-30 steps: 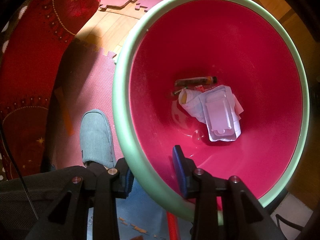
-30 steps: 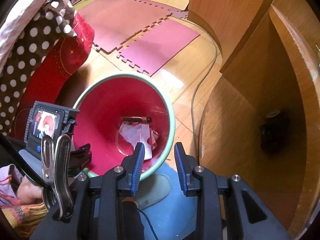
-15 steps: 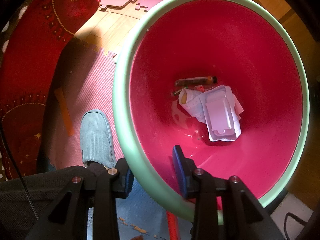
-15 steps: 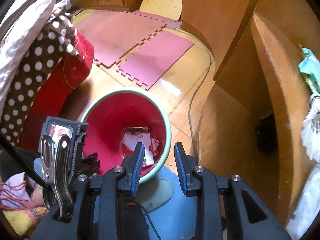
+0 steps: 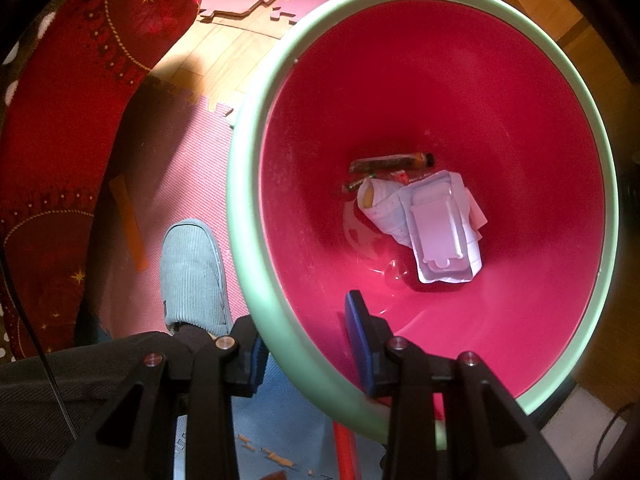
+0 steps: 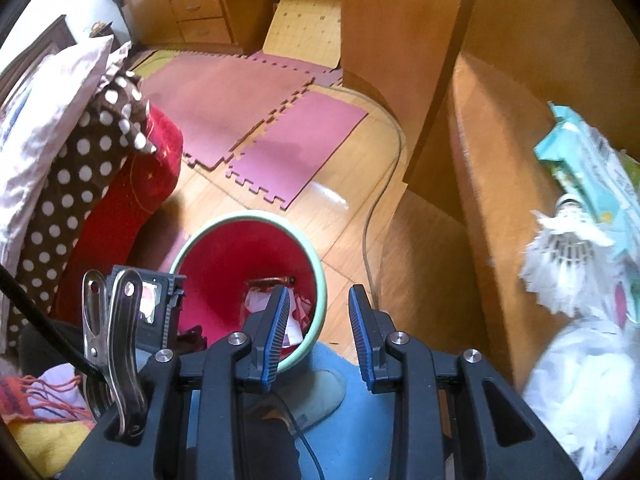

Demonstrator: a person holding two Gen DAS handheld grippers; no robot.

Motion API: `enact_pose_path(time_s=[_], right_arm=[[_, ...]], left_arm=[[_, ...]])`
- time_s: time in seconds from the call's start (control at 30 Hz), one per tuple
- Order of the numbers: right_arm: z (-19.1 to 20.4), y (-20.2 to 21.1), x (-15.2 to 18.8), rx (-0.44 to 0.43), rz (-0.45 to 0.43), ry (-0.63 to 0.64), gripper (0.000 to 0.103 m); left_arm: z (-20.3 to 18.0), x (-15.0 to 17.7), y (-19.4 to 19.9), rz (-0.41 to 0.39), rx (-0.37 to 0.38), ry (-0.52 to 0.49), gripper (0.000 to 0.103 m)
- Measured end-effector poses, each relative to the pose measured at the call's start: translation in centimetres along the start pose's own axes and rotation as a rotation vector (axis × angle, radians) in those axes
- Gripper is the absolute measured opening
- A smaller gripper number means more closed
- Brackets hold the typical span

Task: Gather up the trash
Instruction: 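Move the open right tool from the bucket toward the wooden shelf, then lower the open right tool over the white shuttlecock on the shelf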

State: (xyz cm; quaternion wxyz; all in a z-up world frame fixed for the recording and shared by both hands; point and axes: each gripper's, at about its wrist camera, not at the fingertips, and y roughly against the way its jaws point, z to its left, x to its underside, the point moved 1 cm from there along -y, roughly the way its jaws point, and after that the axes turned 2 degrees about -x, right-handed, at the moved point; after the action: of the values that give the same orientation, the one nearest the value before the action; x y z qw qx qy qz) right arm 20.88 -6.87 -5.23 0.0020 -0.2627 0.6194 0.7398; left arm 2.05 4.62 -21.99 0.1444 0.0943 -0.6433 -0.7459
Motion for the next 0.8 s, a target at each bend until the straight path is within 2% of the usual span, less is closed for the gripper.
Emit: enact_pose_path(time_s=[0.33, 0.8], right_arm=[[-1.5, 3.4, -0.4, 0.050, -0.061, -0.028, 0.032], [-3.1, 5.5, -0.7, 0.105, -0.105, -0.071, 0.032]], left_arm=[[0.0, 0.0, 0.0, 0.000, 0.000, 0.000, 0.036], [-0.1, 0.1, 0.0, -0.001, 0.000, 0.000, 0.036]])
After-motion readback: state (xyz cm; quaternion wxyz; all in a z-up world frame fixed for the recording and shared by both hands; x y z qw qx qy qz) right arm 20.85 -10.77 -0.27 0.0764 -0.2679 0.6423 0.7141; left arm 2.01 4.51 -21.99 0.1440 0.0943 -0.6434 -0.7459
